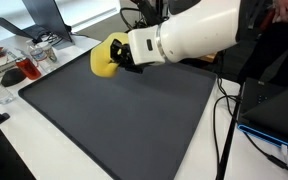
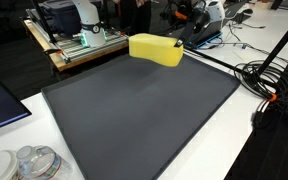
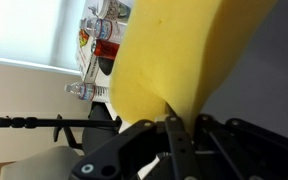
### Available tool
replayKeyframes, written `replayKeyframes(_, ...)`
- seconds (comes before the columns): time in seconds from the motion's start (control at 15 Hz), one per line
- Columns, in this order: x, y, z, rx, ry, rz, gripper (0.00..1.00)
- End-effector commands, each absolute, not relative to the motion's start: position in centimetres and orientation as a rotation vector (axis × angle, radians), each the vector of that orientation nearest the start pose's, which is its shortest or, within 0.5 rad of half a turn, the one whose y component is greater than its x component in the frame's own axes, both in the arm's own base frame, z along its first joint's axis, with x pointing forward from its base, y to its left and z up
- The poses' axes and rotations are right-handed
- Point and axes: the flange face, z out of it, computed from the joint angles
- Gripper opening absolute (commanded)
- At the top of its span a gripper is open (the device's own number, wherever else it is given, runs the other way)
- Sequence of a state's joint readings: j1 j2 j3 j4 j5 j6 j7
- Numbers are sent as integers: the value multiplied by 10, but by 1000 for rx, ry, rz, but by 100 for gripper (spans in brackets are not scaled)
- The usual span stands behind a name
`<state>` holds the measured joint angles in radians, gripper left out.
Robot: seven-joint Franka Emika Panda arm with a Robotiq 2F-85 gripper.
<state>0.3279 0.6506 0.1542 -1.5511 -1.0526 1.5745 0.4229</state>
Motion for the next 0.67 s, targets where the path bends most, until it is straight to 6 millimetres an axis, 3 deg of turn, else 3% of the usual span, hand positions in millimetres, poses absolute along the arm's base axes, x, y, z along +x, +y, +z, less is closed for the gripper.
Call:
replayKeyframes(0.0, 641, 207, 259, 2051, 486, -126, 3)
replayKeyframes(0.07, 642, 206, 255, 2053, 494, -131, 3)
replayKeyframes(0.13, 641, 205, 251, 2055, 499, -142, 14)
replayKeyframes(0.2, 641, 205, 249, 2042, 503, -149, 36)
replayKeyframes(0.33, 640, 205, 246, 2043, 511, -167, 40)
replayKeyframes(0.6, 639, 208, 246, 2053, 527, -186, 68)
